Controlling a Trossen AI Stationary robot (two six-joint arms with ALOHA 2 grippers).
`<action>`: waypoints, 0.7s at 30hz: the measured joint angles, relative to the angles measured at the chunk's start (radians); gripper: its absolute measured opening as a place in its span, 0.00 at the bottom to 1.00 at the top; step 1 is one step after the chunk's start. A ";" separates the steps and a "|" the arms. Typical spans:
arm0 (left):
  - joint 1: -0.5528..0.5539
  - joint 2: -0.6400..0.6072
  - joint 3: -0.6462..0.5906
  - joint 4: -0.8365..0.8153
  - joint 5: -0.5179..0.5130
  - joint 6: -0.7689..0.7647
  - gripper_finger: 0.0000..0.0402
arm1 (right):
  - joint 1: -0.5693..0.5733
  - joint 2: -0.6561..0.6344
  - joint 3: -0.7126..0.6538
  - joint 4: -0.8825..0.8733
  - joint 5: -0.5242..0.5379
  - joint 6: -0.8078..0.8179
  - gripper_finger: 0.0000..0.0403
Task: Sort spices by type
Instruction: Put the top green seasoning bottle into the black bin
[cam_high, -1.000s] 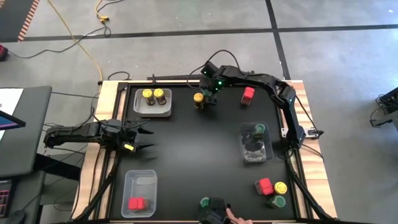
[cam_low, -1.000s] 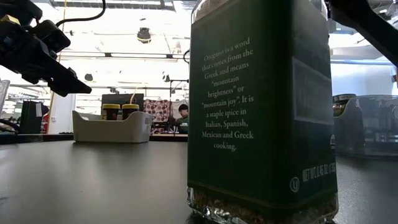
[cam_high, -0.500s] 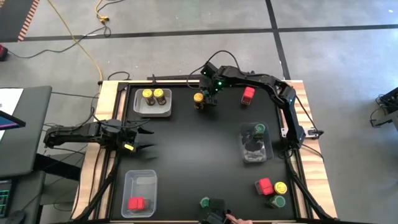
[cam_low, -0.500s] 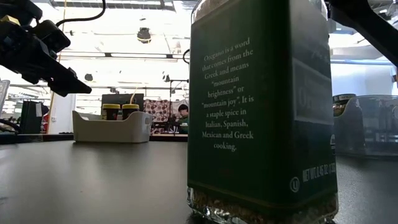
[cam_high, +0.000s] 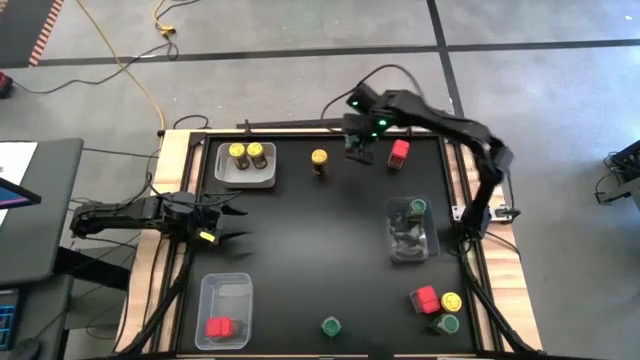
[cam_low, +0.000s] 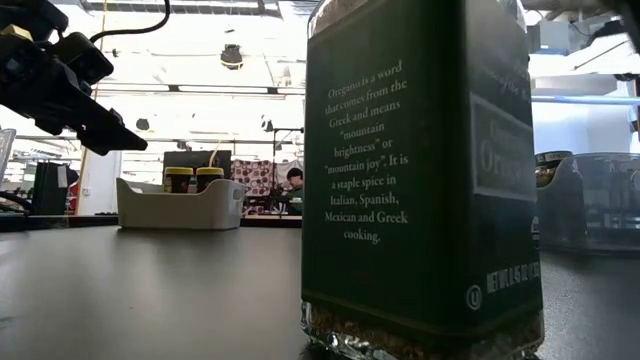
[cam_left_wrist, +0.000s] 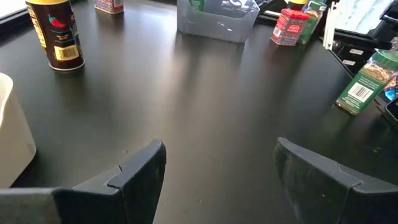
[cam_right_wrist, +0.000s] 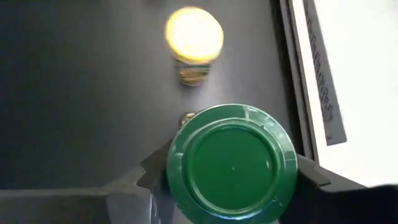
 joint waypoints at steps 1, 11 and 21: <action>0.000 0.000 0.000 0.000 0.000 0.000 0.71 | 0.007 -0.035 0.000 -0.026 0.000 0.008 0.54; 0.000 0.000 0.000 0.000 0.000 0.000 0.71 | 0.177 -0.355 -0.043 -0.332 0.000 0.163 0.54; 0.000 0.000 0.000 0.000 0.000 0.000 0.71 | 0.391 -0.744 -0.505 -0.143 0.080 0.357 0.54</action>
